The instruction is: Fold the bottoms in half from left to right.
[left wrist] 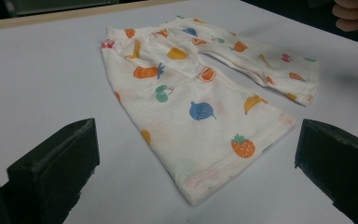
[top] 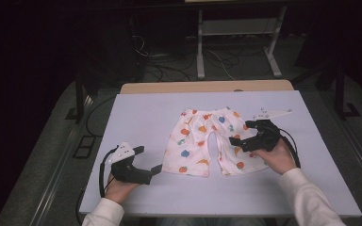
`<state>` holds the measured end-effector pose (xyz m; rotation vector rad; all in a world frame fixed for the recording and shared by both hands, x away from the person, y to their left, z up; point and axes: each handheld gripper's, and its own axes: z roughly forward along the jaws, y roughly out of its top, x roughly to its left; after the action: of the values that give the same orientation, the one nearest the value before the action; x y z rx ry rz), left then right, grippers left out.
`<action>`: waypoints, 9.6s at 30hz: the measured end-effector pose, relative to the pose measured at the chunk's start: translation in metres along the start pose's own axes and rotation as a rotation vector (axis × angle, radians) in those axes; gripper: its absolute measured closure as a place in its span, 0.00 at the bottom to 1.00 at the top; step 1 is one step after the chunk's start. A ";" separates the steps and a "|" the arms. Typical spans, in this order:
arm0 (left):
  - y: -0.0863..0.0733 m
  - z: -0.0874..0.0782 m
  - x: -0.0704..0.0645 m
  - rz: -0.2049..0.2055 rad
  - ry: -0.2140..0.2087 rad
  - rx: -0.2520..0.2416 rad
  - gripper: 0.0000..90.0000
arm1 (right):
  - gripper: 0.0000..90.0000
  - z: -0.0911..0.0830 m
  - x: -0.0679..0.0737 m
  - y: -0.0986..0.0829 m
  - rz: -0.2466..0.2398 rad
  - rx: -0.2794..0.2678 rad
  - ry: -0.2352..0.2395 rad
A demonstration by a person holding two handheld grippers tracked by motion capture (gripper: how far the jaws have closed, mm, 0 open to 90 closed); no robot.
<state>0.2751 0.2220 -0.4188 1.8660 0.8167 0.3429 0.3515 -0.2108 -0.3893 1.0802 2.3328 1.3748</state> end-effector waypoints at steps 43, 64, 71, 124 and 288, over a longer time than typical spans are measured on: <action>0.000 0.001 0.001 -0.008 -0.005 0.000 0.00 | 0.00 0.067 0.008 0.058 -0.033 0.006 0.035; 0.001 0.003 0.001 -0.006 -0.025 0.001 0.00 | 0.00 0.102 0.013 0.075 -0.025 0.003 0.029; 0.001 0.003 0.001 -0.005 -0.019 0.003 0.00 | 0.00 0.112 0.013 0.080 -0.030 0.003 0.029; 0.002 0.003 0.000 0.006 -0.031 -0.002 0.00 | 0.02 0.202 0.020 0.105 -0.009 -0.003 -0.026; -0.005 0.051 0.029 -0.397 -0.112 0.420 0.94 | 0.99 0.208 0.005 0.087 0.106 0.090 -0.177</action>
<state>0.3237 0.2072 -0.4491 2.0203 1.2222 -0.1961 0.4988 -0.0446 -0.4278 1.3122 2.2571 1.1644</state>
